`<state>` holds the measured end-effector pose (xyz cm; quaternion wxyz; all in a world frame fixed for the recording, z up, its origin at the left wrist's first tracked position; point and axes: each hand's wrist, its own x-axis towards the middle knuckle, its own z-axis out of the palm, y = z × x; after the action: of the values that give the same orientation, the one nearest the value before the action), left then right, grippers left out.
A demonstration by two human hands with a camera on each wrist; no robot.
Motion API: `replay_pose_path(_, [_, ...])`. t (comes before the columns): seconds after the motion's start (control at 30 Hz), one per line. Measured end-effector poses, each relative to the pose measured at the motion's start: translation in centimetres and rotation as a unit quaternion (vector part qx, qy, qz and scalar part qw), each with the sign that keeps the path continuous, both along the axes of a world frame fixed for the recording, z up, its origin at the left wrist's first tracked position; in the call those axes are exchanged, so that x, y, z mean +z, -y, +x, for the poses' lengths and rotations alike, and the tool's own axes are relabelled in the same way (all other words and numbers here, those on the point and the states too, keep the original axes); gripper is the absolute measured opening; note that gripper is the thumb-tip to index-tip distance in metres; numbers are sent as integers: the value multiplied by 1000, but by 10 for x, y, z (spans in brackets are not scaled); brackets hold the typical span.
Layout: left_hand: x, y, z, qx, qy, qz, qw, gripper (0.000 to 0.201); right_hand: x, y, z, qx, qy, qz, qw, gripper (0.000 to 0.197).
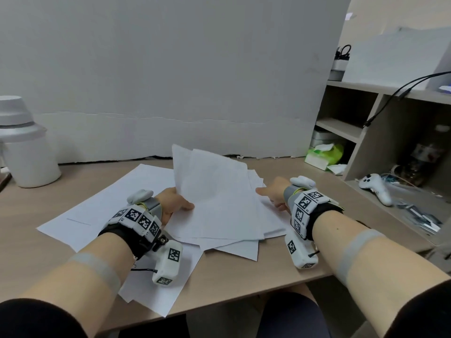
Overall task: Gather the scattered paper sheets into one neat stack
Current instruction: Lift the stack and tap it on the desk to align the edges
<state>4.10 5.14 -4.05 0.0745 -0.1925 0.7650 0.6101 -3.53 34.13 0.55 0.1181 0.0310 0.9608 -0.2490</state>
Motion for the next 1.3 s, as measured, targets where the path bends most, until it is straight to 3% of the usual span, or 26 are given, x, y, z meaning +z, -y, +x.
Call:
replay_pose_path(0.07, [-2,2,1,0,-29,-8,1000,57,-2,-6,-3,-9,-4,-5,1000,36])
replay_pose_path(0.17, [-3,4,4,-4,-61,-2,998,60,-4,-16,-7,-47,0,-50,998,74])
replay_pose_path(0.27, [17,-5,17,-8,-96,27,995,37,-6,-23,-17,-73,1,-192,979,117])
replay_pose_path(0.33, [21,-3,16,-17,-117,33,992,32,-17,-33,-38,-79,9,-306,949,132])
replay_pose_path(0.4, [26,-2,15,-18,-138,33,990,31,-10,-36,-34,-84,6,-415,906,118])
replay_pose_path(0.5, [37,2,12,-10,-177,20,984,33,24,-28,-3,-50,-27,-499,865,55])
replay_pose_path(0.53, [44,2,12,-2,-192,11,981,35,31,-27,-2,-36,-42,-512,857,44])
replay_pose_path(0.7, [74,-7,8,48,-268,-49,961,22,65,-13,4,-12,-138,-494,858,47])
replay_pose_path(0.83, [89,-12,1,87,-343,-65,933,17,93,4,12,7,-255,-467,847,24])
replay_pose_path(0.93, [88,-15,-3,128,-367,-49,920,21,105,19,18,10,-304,-467,830,20])
replay_pose_path(1.13, [64,-14,1,139,-341,-34,929,14,89,26,19,22,-290,-447,846,20])
replay_pose_path(1.23, [52,-6,6,147,-314,-31,938,43,78,21,21,32,-268,-439,857,20])
replay_pose_path(1.3, [51,-5,10,152,-310,-10,939,36,77,20,22,36,-265,-436,859,19])
